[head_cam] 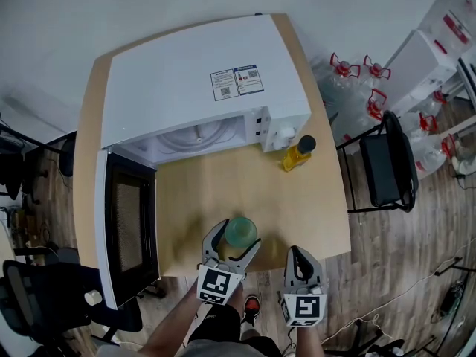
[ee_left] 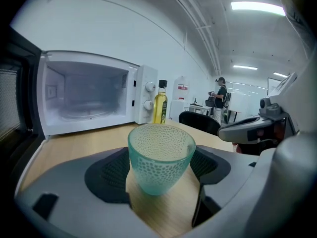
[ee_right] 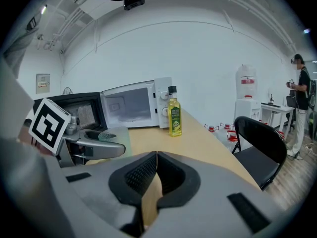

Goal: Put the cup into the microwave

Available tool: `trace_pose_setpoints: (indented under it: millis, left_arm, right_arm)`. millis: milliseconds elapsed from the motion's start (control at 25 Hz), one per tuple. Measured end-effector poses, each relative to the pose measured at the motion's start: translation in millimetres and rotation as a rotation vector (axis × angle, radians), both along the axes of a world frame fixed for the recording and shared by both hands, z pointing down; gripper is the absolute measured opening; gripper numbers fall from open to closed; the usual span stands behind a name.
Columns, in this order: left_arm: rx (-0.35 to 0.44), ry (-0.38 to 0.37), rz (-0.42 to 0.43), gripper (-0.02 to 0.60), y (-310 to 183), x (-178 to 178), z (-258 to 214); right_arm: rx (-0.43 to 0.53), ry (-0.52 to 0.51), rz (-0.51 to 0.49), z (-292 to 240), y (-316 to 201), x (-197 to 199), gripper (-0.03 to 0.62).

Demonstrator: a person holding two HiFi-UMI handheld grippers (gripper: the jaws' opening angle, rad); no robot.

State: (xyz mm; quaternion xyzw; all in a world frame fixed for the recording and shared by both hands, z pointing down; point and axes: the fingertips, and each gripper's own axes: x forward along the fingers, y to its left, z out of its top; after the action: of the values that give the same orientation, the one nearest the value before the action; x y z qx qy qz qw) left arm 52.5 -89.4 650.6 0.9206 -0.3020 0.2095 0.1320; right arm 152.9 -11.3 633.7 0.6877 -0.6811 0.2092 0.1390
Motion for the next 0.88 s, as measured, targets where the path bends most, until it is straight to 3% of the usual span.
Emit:
trace_pose_setpoints:
  millis: [520,880]
  left_arm:
    - [0.010,-0.001,0.010,0.388,-6.5,3.3,-0.8]
    - [0.048,0.029,-0.004,0.387,-13.9,1.7,-32.8]
  right_arm:
    - [0.012,-0.001,-0.003,-6.0,-6.2,0.0,0.018]
    - [0.044,0.026,-0.022,-32.8,-13.9,-4.2,0.018]
